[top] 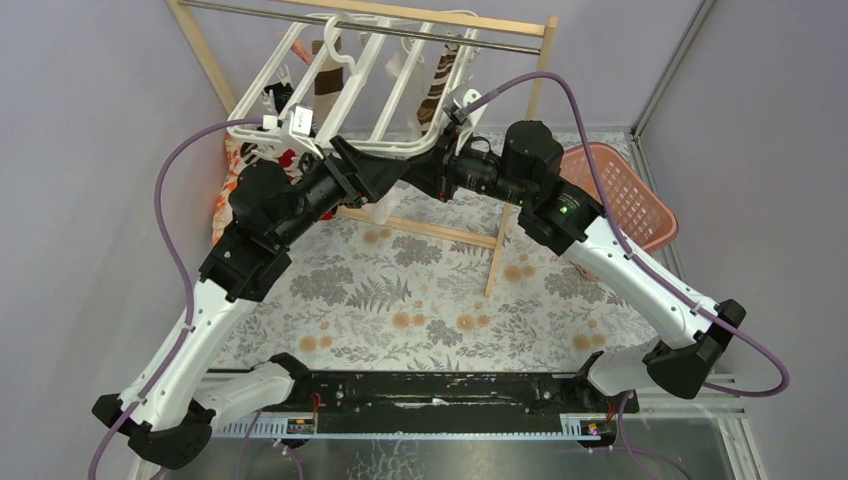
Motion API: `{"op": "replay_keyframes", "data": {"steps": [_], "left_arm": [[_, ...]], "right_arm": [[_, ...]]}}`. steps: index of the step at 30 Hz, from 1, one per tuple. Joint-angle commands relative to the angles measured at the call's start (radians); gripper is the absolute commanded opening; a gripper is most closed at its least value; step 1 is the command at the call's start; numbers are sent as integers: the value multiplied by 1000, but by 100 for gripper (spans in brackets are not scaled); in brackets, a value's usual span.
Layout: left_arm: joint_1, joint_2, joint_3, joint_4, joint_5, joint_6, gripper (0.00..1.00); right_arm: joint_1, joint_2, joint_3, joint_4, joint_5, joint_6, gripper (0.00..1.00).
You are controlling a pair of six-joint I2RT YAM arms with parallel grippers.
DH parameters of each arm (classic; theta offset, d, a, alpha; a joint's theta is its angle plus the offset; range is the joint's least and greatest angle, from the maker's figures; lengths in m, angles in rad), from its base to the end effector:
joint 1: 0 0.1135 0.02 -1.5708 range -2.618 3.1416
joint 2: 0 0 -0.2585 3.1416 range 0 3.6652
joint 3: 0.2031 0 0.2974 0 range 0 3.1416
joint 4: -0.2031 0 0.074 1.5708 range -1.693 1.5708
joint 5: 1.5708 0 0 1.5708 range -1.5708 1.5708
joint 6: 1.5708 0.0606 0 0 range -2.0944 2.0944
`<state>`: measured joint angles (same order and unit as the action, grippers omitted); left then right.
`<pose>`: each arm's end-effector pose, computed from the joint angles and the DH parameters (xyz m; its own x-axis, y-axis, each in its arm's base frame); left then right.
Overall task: Clip the socks to the hanger
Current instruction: Open the clamp at the hanger.
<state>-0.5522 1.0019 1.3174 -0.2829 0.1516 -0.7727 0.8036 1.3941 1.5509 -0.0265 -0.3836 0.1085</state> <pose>0.2275 -0.1509 0.4831 -0.4318 -0.5445 -0.7191 0.4827 0.5340 -0.6942 0.2488 0.2907 0.4896 -0.0105 0.1338 -0.9910 -0.9294 0.3642 0.0590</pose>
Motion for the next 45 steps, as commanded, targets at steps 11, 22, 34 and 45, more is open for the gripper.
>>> {"op": "replay_keyframes", "data": {"steps": [11,22,34,45], "left_arm": [[-50,35,-27,151,-175,77,65],[-78,11,-33,151,-298,102,63],[-90,26,-19,150,-288,101,16],[-95,9,-28,149,-270,98,0]], "right_arm": [[17,9,39,34,-28,-19,0],[22,16,35,-5,-9,-35,0],[26,24,33,-21,1,-49,0],[25,-11,13,6,59,-32,40]]}}
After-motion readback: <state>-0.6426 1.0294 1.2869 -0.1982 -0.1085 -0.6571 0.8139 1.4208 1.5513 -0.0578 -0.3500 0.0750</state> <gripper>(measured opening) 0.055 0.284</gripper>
